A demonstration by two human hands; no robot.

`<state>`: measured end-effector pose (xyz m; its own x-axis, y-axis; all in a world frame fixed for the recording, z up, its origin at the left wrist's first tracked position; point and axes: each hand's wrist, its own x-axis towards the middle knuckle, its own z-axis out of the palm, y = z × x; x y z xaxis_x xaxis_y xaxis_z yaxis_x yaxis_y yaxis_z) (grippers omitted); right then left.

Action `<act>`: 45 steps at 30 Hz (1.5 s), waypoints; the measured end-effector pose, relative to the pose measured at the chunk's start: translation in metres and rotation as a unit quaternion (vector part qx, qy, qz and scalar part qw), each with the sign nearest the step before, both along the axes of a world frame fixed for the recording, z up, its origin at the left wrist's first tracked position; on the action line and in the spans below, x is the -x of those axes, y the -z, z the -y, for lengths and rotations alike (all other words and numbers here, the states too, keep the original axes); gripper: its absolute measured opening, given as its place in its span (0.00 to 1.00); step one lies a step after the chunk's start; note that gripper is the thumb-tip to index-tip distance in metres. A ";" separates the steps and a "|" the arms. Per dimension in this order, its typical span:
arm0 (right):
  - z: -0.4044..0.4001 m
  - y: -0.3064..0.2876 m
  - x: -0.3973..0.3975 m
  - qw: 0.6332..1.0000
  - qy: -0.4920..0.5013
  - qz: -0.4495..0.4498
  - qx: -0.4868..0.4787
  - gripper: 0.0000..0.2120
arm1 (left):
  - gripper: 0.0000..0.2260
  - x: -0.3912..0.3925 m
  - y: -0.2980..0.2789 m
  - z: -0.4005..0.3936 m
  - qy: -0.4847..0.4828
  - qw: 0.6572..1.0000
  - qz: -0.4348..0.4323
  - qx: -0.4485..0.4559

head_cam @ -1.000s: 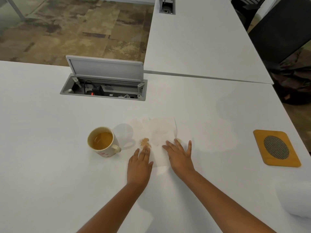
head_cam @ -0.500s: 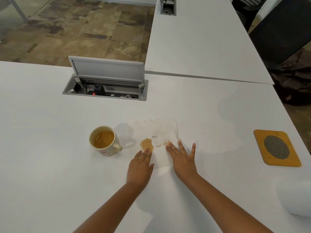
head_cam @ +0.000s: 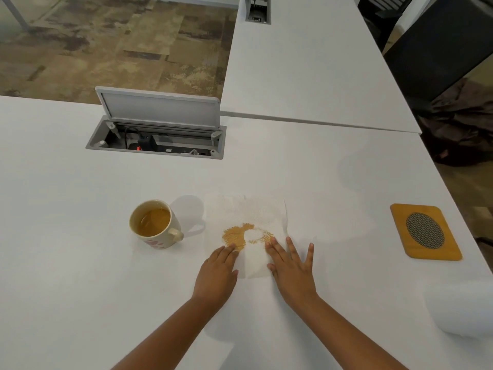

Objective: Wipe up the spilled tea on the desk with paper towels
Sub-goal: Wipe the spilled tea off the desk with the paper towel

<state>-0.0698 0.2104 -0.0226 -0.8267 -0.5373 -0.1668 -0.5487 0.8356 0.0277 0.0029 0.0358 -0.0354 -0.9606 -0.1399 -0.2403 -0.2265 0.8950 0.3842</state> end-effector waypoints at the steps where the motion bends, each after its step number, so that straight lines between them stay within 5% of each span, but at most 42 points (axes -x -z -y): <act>1: -0.002 0.000 0.000 1.000 0.004 0.014 -0.011 0.19 | 0.21 0.000 -0.001 -0.001 0.002 1.000 -0.006 -0.001; 8: 0.007 -0.003 0.037 0.995 0.009 0.086 0.053 0.21 | 0.23 0.029 -0.010 0.030 -0.018 0.999 -0.040 0.019; 19: 0.049 0.007 0.086 0.976 0.021 0.217 0.018 0.29 | 0.27 0.070 0.007 0.050 0.053 0.994 0.090 0.024; 28: 0.042 0.017 0.089 0.982 0.007 0.188 0.004 0.28 | 0.27 0.065 0.020 0.058 0.062 0.993 0.060 0.076; 45: 0.027 0.009 0.089 0.984 0.008 0.177 0.005 0.24 | 0.29 0.066 0.010 0.068 -0.004 0.998 0.063 0.025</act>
